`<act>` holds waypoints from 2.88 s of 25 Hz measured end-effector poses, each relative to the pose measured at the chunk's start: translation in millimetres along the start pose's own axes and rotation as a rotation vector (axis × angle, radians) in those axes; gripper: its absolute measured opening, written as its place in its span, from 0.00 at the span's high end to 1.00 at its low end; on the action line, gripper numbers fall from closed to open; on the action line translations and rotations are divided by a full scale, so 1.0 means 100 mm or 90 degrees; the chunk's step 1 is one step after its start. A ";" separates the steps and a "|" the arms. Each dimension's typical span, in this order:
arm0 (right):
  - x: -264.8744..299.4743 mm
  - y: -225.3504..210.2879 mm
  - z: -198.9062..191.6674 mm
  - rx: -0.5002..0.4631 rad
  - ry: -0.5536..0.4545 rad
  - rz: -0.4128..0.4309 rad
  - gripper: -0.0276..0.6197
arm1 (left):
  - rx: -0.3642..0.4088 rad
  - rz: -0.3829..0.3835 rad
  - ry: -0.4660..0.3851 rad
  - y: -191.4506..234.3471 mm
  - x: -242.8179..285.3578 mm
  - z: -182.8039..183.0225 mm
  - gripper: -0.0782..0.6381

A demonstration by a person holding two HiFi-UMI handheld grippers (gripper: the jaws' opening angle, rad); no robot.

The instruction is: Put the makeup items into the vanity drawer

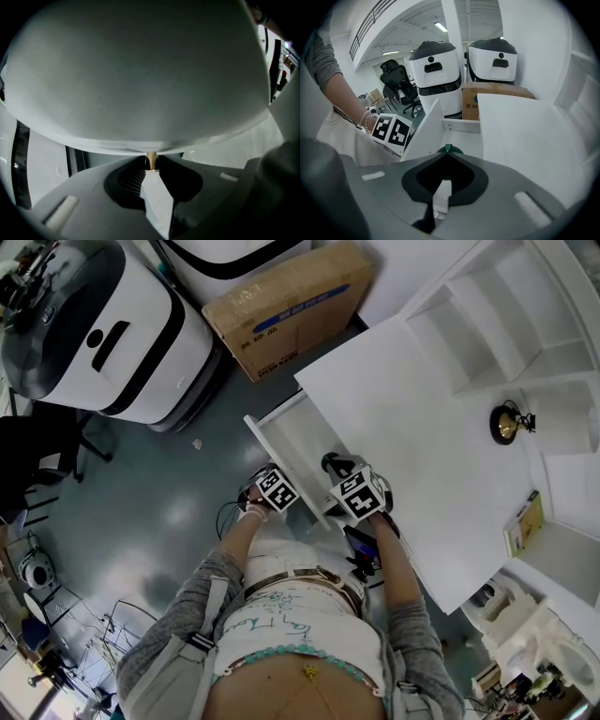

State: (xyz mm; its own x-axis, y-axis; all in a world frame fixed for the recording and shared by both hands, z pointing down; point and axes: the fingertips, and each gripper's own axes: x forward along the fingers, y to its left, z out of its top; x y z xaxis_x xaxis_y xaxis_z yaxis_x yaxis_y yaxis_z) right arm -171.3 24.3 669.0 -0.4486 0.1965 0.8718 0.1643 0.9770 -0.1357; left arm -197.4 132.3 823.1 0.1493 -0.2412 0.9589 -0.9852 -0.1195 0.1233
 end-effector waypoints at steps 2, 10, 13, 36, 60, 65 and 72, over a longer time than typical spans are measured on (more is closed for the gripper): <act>0.04 0.02 0.00 -0.005 0.004 0.003 0.91 | -0.001 -0.001 0.000 0.00 0.00 0.00 0.76; 0.21 0.07 -0.04 -0.012 0.017 0.013 0.91 | -0.002 -0.004 -0.002 0.00 0.00 0.00 0.76; 0.26 0.07 -0.05 -0.011 0.021 0.015 0.91 | -0.003 -0.007 -0.001 0.00 0.01 0.00 0.76; 0.72 0.15 -0.22 -0.028 0.081 0.054 0.92 | -0.008 -0.014 -0.002 -0.02 0.01 0.00 0.76; 1.22 0.08 -0.44 -0.013 0.126 0.032 0.93 | -0.015 -0.022 -0.002 0.00 0.00 0.00 0.76; 1.27 0.05 -0.48 -0.009 0.129 0.022 0.93 | -0.018 -0.027 -0.002 -0.02 0.00 -0.01 0.76; 1.36 0.02 -0.52 -0.011 0.134 0.009 0.93 | -0.018 -0.027 0.000 -0.01 -0.01 -0.02 0.76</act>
State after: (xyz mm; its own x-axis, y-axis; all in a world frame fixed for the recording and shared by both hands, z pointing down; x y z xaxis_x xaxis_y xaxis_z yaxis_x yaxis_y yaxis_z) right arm -186.2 48.3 811.6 -0.2529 0.1871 0.9492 0.1851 0.9724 -0.1423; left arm -197.0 134.5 822.7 0.1916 -0.2371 0.9524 -0.9798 -0.1025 0.1716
